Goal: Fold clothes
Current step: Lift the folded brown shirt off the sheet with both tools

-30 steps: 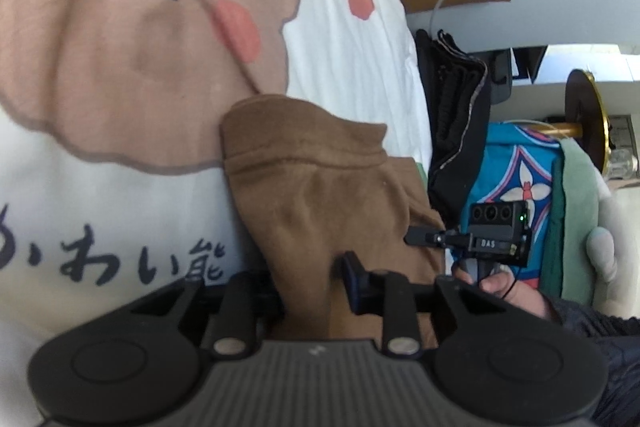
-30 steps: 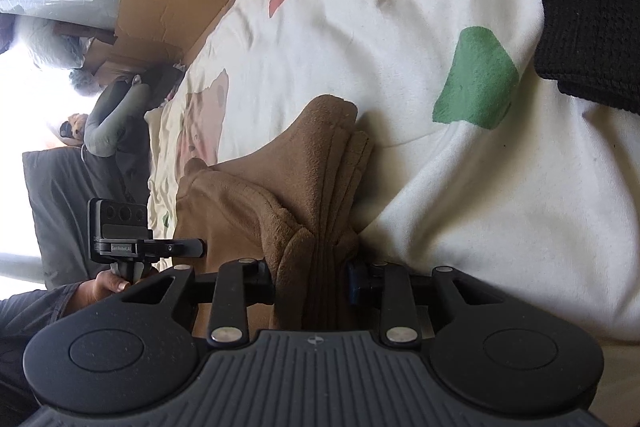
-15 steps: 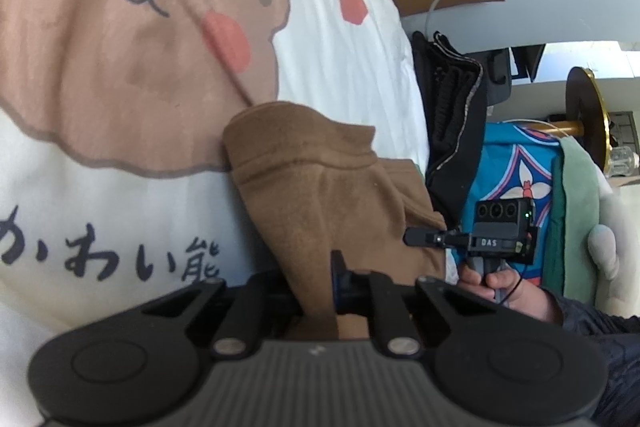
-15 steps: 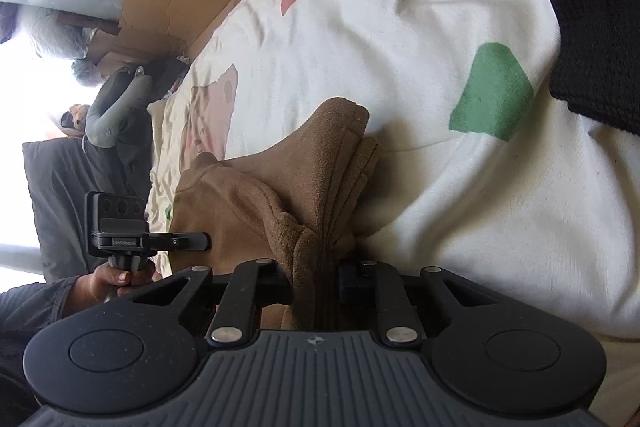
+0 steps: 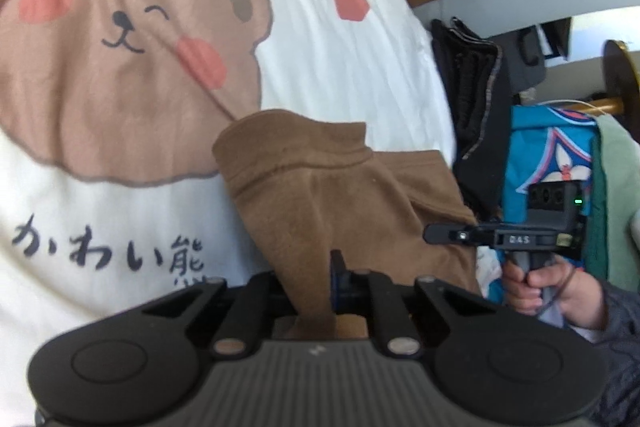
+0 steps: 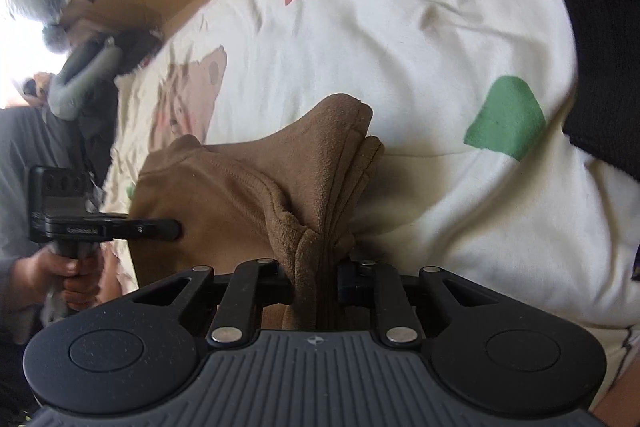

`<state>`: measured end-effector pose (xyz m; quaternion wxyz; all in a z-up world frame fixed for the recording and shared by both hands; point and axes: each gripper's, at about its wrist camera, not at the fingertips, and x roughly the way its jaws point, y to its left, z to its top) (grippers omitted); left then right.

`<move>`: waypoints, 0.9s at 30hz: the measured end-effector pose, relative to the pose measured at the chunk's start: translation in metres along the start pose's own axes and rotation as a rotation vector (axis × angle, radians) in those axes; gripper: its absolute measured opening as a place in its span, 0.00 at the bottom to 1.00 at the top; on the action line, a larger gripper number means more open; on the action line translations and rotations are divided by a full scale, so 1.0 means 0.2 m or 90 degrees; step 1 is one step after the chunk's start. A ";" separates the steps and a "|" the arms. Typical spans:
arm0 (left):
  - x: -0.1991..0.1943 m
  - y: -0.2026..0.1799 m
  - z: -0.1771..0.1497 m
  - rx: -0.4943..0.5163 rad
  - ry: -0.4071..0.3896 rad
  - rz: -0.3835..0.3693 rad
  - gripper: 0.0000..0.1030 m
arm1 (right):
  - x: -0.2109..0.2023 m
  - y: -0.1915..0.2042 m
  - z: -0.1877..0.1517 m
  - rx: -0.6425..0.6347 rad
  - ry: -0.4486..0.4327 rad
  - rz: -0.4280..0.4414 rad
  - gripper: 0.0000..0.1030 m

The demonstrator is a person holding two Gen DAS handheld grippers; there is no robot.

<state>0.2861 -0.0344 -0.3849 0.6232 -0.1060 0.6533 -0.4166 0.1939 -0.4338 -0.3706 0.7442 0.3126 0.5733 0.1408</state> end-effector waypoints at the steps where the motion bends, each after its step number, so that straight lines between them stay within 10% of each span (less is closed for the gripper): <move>1: 0.00 -0.02 0.00 -0.002 -0.001 0.016 0.09 | 0.00 0.02 0.01 -0.007 0.009 -0.013 0.16; 14: -0.20 -0.31 -0.16 0.009 -0.078 0.133 0.09 | -0.10 0.38 0.05 -0.070 0.030 -0.127 0.14; 27: -0.58 -0.71 -0.35 0.038 -0.198 0.139 0.08 | -0.53 0.88 -0.08 -0.235 0.000 -0.161 0.13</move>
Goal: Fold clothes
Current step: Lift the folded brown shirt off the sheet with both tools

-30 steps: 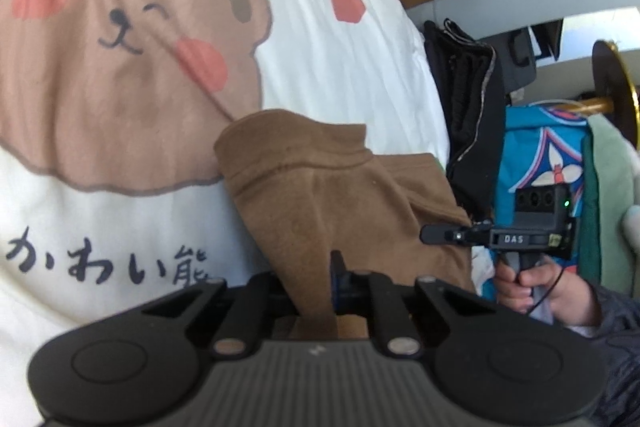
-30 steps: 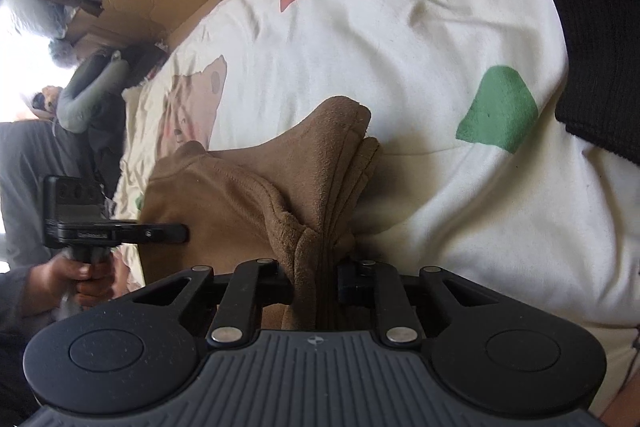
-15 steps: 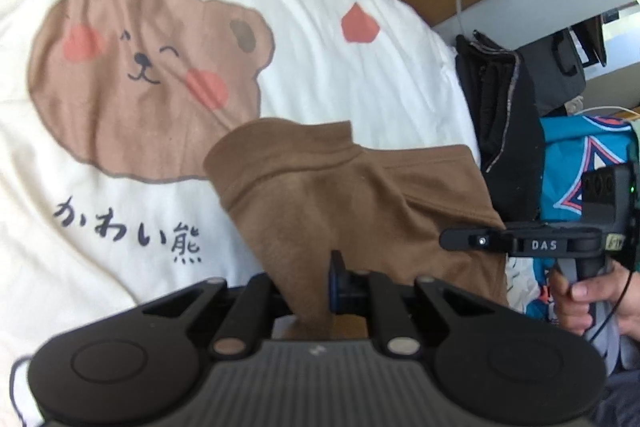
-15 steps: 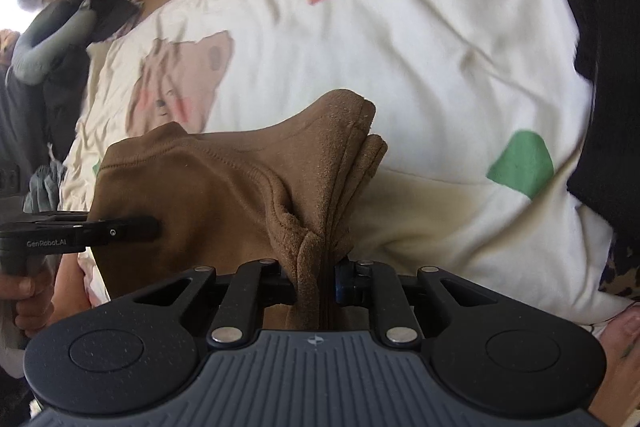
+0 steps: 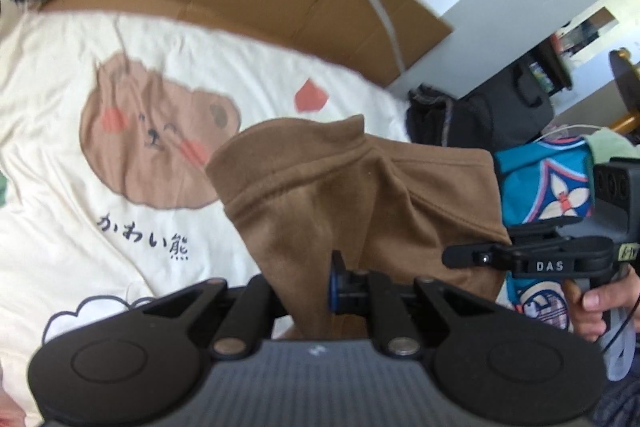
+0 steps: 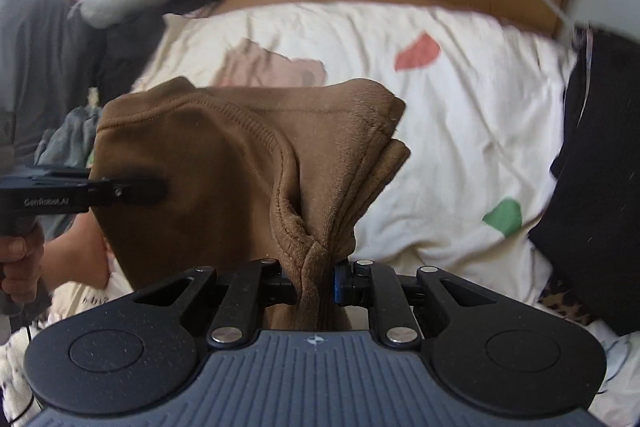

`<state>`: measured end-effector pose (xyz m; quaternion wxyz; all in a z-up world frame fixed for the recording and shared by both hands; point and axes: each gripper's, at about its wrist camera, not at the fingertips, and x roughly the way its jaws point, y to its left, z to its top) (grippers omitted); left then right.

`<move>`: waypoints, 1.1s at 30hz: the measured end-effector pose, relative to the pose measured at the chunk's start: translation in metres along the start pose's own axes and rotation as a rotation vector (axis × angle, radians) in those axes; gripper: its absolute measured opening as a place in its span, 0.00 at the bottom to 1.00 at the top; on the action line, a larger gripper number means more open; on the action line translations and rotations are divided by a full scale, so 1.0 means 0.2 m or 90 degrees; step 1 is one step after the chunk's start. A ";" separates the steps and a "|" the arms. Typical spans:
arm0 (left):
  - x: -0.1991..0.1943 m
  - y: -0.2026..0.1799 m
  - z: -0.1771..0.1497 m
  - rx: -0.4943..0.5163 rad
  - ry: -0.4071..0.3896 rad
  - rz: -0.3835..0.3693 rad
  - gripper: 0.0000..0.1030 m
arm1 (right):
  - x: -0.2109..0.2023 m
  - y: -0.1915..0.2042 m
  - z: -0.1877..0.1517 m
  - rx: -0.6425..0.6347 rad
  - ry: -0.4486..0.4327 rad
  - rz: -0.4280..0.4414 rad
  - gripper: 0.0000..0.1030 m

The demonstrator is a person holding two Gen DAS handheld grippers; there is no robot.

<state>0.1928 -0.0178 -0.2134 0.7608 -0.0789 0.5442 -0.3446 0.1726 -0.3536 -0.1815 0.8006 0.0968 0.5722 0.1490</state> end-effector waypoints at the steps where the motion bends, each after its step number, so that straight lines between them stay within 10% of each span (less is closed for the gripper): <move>1: -0.03 -0.03 0.00 0.001 -0.006 0.004 0.08 | -0.05 0.04 0.00 -0.007 -0.006 -0.001 0.13; 17: -0.77 -0.53 0.16 0.076 -0.161 0.002 0.08 | -0.97 0.51 0.03 -0.090 -0.197 -0.067 0.13; 33: -1.17 -0.86 0.20 0.181 -0.215 -0.017 0.08 | -1.47 0.65 -0.07 -0.034 -0.304 -0.066 0.13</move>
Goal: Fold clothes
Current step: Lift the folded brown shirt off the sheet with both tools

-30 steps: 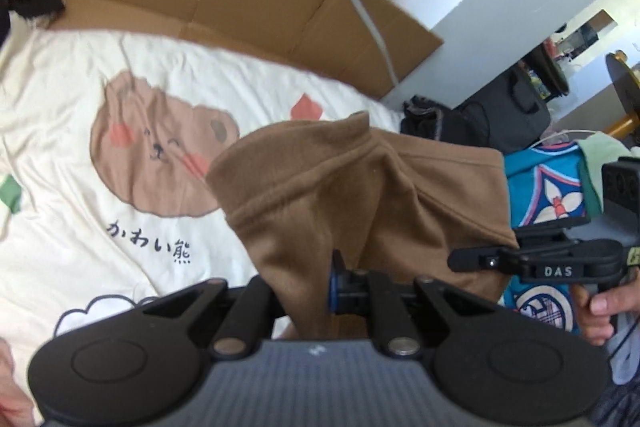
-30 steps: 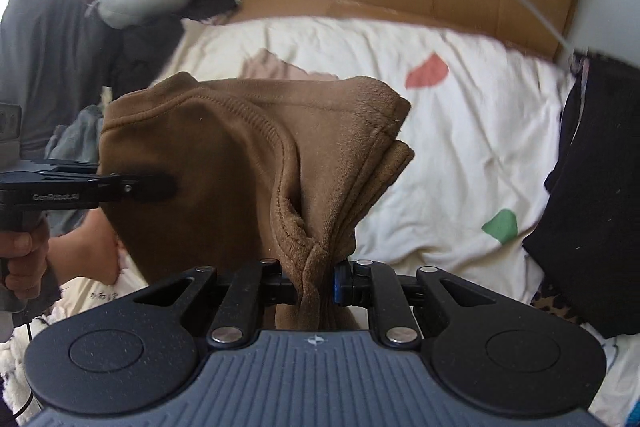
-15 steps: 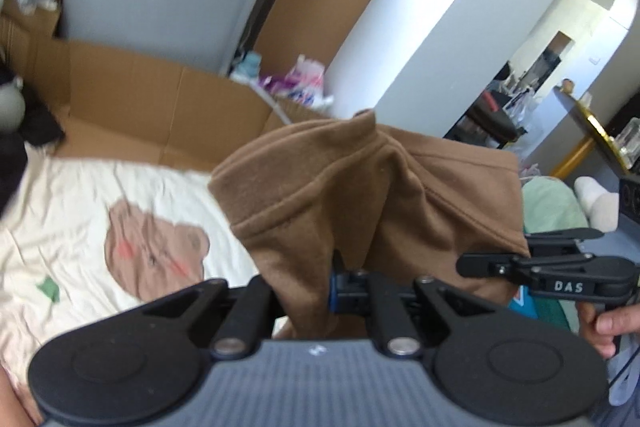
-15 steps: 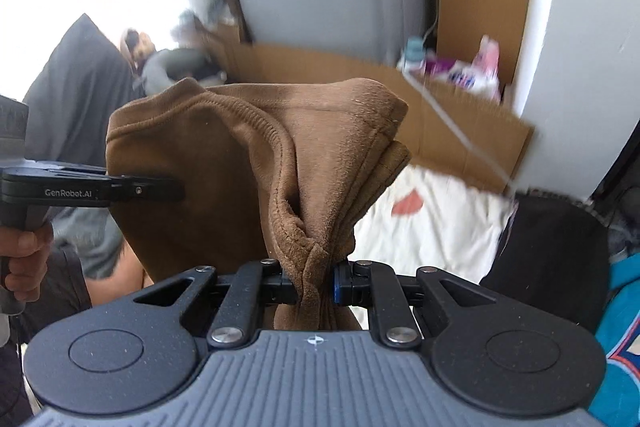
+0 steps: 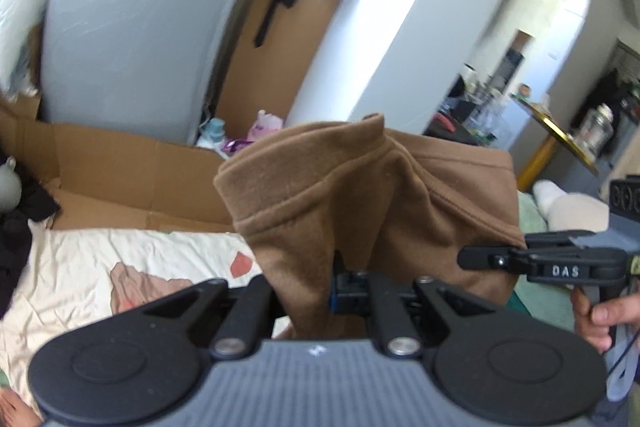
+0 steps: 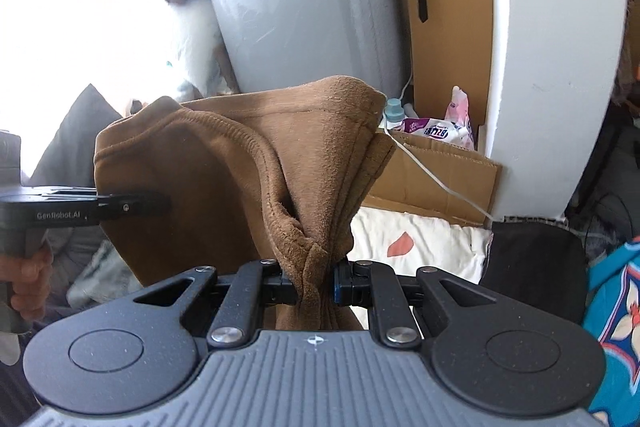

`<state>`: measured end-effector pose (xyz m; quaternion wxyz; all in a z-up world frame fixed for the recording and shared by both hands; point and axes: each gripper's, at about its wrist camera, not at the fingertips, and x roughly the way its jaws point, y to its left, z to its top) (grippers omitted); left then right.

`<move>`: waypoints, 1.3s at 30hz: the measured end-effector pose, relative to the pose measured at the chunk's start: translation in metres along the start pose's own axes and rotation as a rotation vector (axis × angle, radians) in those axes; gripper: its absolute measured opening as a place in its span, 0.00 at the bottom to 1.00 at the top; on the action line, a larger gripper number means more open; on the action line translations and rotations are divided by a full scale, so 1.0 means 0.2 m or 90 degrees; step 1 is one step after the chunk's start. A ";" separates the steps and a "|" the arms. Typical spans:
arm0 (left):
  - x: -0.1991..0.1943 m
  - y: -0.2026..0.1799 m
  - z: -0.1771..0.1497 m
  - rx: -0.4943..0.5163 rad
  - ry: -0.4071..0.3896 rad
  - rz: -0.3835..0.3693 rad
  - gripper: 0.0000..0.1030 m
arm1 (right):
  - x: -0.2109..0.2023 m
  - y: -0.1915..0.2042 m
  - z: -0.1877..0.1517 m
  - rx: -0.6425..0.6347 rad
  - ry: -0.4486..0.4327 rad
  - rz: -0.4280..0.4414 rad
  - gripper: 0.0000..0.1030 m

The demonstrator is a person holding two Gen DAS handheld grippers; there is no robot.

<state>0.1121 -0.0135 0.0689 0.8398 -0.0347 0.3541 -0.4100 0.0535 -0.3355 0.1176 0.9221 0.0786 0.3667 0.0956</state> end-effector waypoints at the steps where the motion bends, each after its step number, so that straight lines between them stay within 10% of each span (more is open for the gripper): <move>1: -0.01 -0.03 0.01 0.010 -0.001 -0.002 0.08 | -0.03 0.00 0.00 -0.003 -0.003 -0.003 0.13; 24: -0.11 -0.51 0.28 0.046 -0.059 -0.072 0.08 | -0.66 -0.16 0.13 0.044 -0.116 -0.049 0.13; 39: 0.17 -0.80 0.36 0.062 -0.051 -0.135 0.08 | -0.86 -0.54 0.02 0.096 -0.193 -0.116 0.13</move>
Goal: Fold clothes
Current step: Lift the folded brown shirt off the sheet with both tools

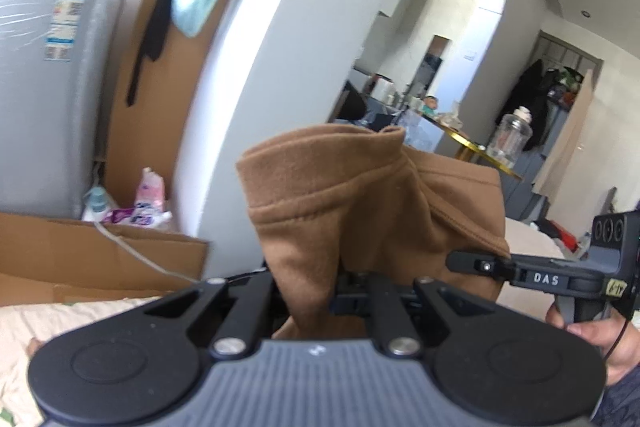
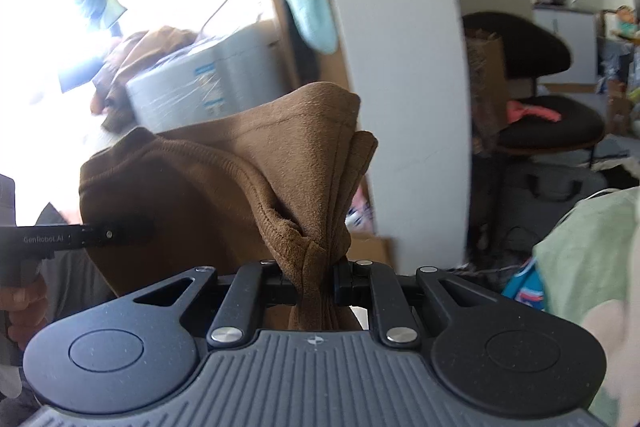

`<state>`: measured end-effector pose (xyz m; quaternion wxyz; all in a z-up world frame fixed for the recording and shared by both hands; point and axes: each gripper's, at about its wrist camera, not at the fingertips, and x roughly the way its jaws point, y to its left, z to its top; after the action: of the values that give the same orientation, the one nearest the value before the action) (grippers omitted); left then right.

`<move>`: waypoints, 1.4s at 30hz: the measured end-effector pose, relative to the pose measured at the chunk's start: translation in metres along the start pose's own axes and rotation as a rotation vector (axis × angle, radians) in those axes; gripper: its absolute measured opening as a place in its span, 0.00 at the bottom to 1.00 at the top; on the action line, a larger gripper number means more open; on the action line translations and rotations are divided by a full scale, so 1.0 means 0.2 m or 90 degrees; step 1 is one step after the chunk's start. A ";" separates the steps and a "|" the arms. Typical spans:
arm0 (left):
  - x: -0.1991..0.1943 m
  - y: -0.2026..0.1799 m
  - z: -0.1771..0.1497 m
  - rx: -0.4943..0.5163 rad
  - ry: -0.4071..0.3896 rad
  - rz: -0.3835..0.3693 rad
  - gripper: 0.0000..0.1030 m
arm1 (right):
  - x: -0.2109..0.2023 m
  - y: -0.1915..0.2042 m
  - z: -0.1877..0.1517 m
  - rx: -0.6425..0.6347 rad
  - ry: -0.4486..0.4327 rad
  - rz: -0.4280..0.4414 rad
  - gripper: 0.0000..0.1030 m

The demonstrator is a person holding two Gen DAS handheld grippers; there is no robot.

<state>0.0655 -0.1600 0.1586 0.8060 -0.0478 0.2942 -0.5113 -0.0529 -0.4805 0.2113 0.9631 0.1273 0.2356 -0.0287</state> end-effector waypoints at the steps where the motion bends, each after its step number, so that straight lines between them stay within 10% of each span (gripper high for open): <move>1: 0.03 -0.02 0.01 0.005 0.002 -0.004 0.08 | -0.02 -0.03 0.01 0.000 -0.006 -0.007 0.13; 42: 1.08 0.18 -0.52 0.021 0.163 -0.115 0.08 | 0.57 -0.71 -0.67 0.087 -0.016 -0.239 0.14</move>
<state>0.1056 -0.3045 -0.0326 0.7134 0.0047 0.3810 -0.5881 -0.0275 -0.5833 0.0109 0.9329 0.1458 0.2405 -0.2250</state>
